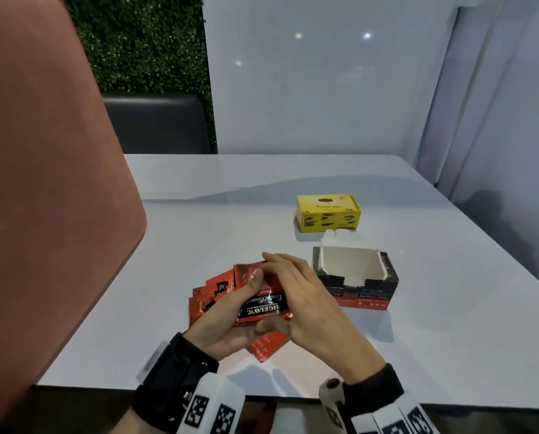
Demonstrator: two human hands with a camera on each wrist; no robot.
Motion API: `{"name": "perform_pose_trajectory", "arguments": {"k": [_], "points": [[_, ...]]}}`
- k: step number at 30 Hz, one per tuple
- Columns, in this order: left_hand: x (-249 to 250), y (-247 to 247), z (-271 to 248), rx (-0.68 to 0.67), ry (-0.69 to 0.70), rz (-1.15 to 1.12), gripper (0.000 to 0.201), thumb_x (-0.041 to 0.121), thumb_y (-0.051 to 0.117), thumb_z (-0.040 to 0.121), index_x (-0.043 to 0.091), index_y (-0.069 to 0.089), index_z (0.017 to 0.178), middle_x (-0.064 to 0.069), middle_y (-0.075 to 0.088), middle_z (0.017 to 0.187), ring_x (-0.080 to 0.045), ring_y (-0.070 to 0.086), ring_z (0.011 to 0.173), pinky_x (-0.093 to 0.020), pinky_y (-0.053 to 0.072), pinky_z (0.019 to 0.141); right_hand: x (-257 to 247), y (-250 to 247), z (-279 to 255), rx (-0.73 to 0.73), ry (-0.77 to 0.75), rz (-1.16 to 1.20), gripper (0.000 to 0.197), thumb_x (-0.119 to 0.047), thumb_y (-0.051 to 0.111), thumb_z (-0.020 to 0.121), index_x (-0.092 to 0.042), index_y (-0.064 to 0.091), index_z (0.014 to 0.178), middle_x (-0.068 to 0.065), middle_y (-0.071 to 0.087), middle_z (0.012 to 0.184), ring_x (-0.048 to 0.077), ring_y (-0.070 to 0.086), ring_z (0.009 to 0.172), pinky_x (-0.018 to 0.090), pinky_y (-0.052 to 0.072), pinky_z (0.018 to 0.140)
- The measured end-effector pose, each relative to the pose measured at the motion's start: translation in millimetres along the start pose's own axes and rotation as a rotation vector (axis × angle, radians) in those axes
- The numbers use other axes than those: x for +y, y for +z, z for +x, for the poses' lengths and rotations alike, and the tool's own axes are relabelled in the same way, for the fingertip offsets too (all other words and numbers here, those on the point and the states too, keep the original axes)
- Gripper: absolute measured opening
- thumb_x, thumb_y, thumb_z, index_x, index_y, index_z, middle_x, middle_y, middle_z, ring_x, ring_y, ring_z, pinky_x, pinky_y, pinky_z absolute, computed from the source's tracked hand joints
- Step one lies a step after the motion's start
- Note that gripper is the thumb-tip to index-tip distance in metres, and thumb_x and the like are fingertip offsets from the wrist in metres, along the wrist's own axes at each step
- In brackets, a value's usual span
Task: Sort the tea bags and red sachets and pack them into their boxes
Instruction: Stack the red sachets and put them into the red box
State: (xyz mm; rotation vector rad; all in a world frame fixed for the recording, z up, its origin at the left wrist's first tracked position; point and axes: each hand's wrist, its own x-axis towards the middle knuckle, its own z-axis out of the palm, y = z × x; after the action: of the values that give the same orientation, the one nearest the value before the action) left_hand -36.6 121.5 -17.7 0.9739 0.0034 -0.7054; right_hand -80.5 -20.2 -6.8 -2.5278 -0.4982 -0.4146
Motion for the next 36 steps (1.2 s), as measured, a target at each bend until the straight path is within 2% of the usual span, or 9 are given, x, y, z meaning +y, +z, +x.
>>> {"name": "perform_pose_trajectory", "arguments": {"k": [4,7,10,13,17,23,27,31,36], "points": [[1.2,-4.7,-4.9,-0.046,0.020,-0.033,0.038,0.036,0.054,0.077,0.006,0.076,0.086,-0.020,0.070,0.101,-0.030,0.069,0.088,-0.045,0.051,0.085,2.4,-3.7,2.4,0.004,0.079,0.083,0.087,-0.033,0.076,0.071,-0.025,0.027,0.142,-0.008,0.033,0.140,0.003,0.019,0.130,0.024,0.027,0.110],[1.6,-5.0,-7.3,-0.066,0.010,-0.022,0.039,0.033,0.053,0.081,0.002,0.074,0.091,-0.024,0.069,0.103,-0.032,0.070,0.086,-0.047,0.059,0.073,3.3,-2.8,1.7,0.003,0.170,0.076,0.094,-0.040,0.077,0.067,-0.030,0.023,0.144,-0.006,0.028,0.134,0.005,0.018,0.127,0.022,0.033,0.104],[-0.4,-2.4,-8.4,-0.058,-0.002,0.068,0.032,0.026,0.054,0.081,0.002,0.073,0.091,-0.023,0.070,0.096,-0.030,0.071,0.081,-0.040,0.059,0.063,3.8,-4.0,-0.7,0.095,0.152,0.022,0.072,-0.062,0.054,0.072,-0.029,0.040,0.136,-0.006,0.039,0.119,0.005,0.030,0.115,0.018,0.039,0.091],[-3.2,-1.0,-6.3,-0.044,-0.025,0.084,0.036,0.027,0.055,0.079,-0.001,0.067,0.099,-0.025,0.068,0.103,-0.034,0.069,0.091,-0.046,0.059,0.074,6.7,-8.6,-1.3,0.230,0.144,0.038,0.033,-0.046,0.053,0.081,-0.025,0.058,0.105,-0.011,0.055,0.096,0.007,0.046,0.095,0.023,0.047,0.080],[-5.3,-1.8,-1.6,0.014,-0.023,-0.029,0.049,0.031,0.062,0.073,-0.006,0.063,0.103,-0.028,0.066,0.108,-0.036,0.068,0.095,-0.048,0.054,0.080,9.4,-30.2,-4.8,0.483,0.388,0.478,0.021,-0.017,0.069,0.081,-0.026,0.052,0.086,-0.010,0.064,0.087,0.003,0.063,0.080,0.013,0.050,0.067],[-5.4,-5.2,-0.5,-0.037,0.017,-0.172,0.073,0.028,0.094,0.027,-0.003,0.074,0.090,-0.024,0.068,0.105,-0.030,0.069,0.093,-0.044,0.058,0.077,10.5,-31.7,-6.4,0.462,0.661,1.230,0.025,-0.003,0.057,0.088,-0.020,0.057,0.106,0.008,0.066,0.100,0.016,0.070,0.079,0.036,0.058,0.068],[-7.0,0.9,-0.4,-0.071,0.070,-0.120,0.070,0.028,0.093,0.033,0.005,0.074,0.096,-0.022,0.065,0.115,-0.030,0.066,0.104,-0.039,0.058,0.074,-2.3,-3.4,3.5,0.507,0.670,0.987,0.014,-0.014,0.068,0.082,-0.010,0.060,0.093,0.007,0.068,0.094,0.017,0.067,0.090,0.036,0.056,0.081],[-3.0,4.8,-0.1,-0.007,0.145,-0.053,0.070,0.035,0.090,0.044,0.001,0.070,0.102,-0.021,0.068,0.110,-0.027,0.068,0.100,-0.033,0.058,0.073,-19.0,13.1,14.6,0.398,0.535,0.594,0.016,-0.021,0.070,0.082,-0.015,0.055,0.082,-0.011,0.058,0.077,-0.009,0.055,0.072,0.006,0.041,0.065],[9.7,-7.2,-1.0,0.068,0.203,0.025,0.043,0.029,0.052,0.084,0.003,0.057,0.118,-0.017,0.066,0.112,-0.025,0.067,0.097,-0.039,0.054,0.082,-18.4,8.5,20.5,0.201,0.482,0.279,0.026,-0.039,0.053,0.091,-0.015,0.058,0.101,-0.002,0.047,0.107,0.013,0.057,0.093,0.027,0.049,0.082]]}}
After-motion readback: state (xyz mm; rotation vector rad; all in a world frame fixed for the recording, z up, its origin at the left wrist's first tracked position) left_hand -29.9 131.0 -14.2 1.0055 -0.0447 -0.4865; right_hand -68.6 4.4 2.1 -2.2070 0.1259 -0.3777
